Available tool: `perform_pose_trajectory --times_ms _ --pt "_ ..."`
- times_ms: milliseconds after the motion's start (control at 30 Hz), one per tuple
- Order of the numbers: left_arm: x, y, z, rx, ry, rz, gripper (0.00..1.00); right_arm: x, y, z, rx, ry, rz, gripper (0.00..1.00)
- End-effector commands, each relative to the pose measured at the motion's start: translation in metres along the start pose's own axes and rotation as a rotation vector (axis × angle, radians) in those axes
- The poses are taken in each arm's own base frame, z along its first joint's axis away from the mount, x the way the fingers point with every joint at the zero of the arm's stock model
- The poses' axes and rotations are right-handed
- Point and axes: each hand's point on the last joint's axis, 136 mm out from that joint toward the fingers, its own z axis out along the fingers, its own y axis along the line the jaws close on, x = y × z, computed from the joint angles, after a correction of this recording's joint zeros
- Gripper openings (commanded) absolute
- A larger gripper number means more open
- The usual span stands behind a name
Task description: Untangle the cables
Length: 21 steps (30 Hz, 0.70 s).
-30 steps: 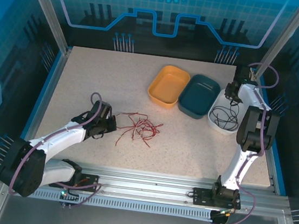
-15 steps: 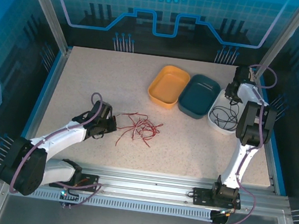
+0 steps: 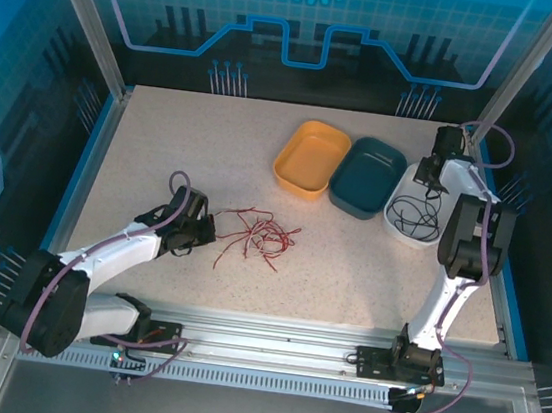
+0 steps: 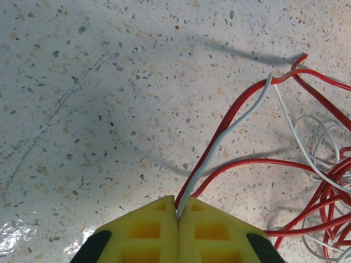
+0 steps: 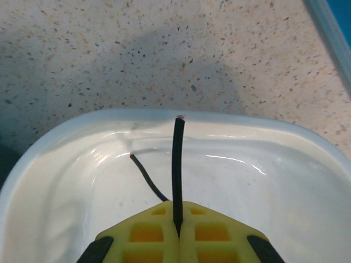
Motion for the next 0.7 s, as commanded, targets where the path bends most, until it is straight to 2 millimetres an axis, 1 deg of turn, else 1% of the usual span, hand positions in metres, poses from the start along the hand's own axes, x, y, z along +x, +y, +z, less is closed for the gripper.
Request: perform_pose_trajectory --times_ms 0,67,233,400,600,633,667 --pt "-0.010 -0.011 -0.003 0.037 -0.012 0.003 0.00 -0.006 0.002 -0.018 0.010 -0.056 -0.035 0.00" --pt "-0.009 -0.011 -0.004 0.038 -0.013 0.003 0.00 0.001 0.004 -0.015 0.009 -0.041 -0.050 0.00" --pt "-0.011 -0.012 -0.006 0.041 -0.018 0.006 0.00 0.024 0.013 0.001 -0.016 0.030 -0.090 0.00" --pt "-0.011 -0.013 -0.007 0.044 -0.018 0.006 0.00 0.038 0.022 0.007 -0.033 0.089 -0.137 0.00" --pt "-0.013 -0.017 -0.005 0.061 -0.016 0.005 0.00 0.047 0.025 0.014 -0.021 0.145 -0.177 0.00" --pt "-0.014 -0.018 -0.005 0.062 -0.017 0.005 0.00 0.048 0.024 0.016 -0.017 0.156 -0.183 0.02" --pt "-0.015 -0.019 -0.005 0.064 -0.017 0.005 0.00 0.049 0.024 0.018 -0.017 0.165 -0.186 0.09"
